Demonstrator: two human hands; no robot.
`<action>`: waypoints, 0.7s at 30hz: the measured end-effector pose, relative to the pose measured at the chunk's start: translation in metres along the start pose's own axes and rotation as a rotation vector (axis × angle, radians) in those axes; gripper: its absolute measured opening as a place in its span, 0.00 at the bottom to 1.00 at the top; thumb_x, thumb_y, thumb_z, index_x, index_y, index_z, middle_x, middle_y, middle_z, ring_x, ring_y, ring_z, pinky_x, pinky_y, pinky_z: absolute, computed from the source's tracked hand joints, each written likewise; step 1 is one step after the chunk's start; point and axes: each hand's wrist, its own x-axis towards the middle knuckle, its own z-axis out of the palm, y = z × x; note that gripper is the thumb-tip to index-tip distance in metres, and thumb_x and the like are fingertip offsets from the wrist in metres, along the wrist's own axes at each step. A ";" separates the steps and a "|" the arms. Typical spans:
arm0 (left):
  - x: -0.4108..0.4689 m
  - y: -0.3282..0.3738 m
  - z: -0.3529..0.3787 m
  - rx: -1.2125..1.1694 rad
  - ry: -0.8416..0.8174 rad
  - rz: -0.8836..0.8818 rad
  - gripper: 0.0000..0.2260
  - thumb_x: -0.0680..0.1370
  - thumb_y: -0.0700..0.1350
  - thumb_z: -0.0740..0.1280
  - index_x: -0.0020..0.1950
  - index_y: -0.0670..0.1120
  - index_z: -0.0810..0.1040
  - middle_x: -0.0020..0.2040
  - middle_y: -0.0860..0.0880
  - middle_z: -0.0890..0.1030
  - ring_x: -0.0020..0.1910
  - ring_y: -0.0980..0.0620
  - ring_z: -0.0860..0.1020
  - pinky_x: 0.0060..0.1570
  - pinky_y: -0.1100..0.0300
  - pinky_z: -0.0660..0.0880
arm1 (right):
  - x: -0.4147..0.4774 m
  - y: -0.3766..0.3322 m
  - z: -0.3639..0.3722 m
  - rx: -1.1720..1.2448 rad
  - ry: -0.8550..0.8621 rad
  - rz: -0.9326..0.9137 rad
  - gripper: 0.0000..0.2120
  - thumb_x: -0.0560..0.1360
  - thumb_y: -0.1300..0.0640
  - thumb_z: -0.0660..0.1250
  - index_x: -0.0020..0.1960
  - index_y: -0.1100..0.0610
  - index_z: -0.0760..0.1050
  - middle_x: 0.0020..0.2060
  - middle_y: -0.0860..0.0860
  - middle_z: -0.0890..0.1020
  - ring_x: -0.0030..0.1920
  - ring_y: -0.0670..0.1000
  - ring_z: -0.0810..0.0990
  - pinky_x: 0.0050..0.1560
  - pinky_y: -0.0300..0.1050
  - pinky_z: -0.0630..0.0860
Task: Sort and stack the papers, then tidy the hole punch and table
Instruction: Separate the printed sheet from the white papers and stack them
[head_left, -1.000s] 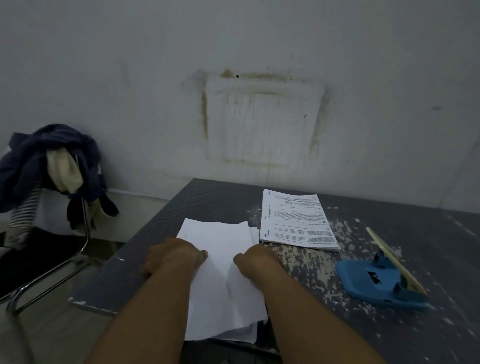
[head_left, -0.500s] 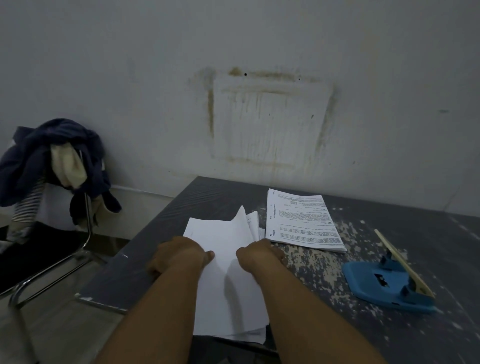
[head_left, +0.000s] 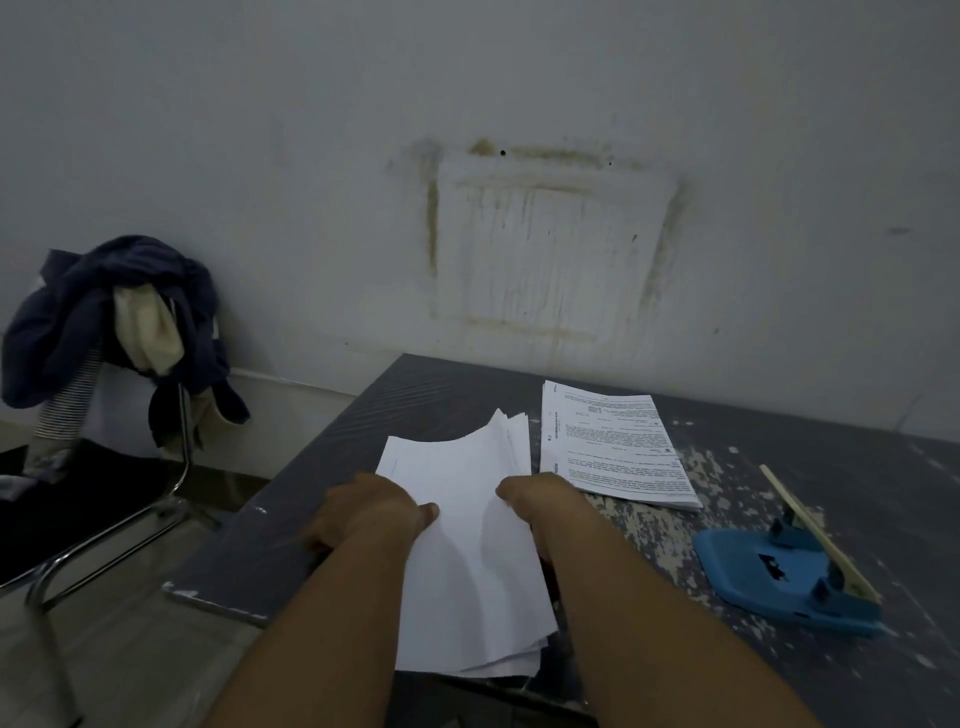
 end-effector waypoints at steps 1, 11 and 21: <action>0.001 0.000 -0.001 -0.009 0.003 0.024 0.49 0.60 0.72 0.71 0.73 0.46 0.65 0.70 0.42 0.70 0.66 0.39 0.71 0.62 0.40 0.71 | 0.001 -0.001 -0.001 0.006 -0.050 -0.007 0.23 0.79 0.57 0.63 0.71 0.66 0.67 0.66 0.60 0.74 0.65 0.60 0.75 0.59 0.45 0.73; 0.004 -0.002 0.003 -0.021 0.034 0.050 0.45 0.64 0.73 0.67 0.73 0.46 0.66 0.69 0.41 0.70 0.65 0.39 0.71 0.61 0.39 0.70 | 0.017 0.018 -0.013 -0.005 -0.072 -0.070 0.19 0.76 0.59 0.67 0.65 0.64 0.72 0.55 0.57 0.79 0.55 0.58 0.79 0.60 0.52 0.76; 0.013 -0.017 -0.001 -0.360 0.063 0.171 0.46 0.66 0.79 0.56 0.68 0.44 0.73 0.64 0.42 0.77 0.59 0.40 0.76 0.53 0.50 0.72 | -0.009 0.010 -0.038 0.032 -0.117 -0.614 0.06 0.81 0.54 0.62 0.52 0.55 0.77 0.46 0.48 0.82 0.41 0.43 0.78 0.33 0.28 0.71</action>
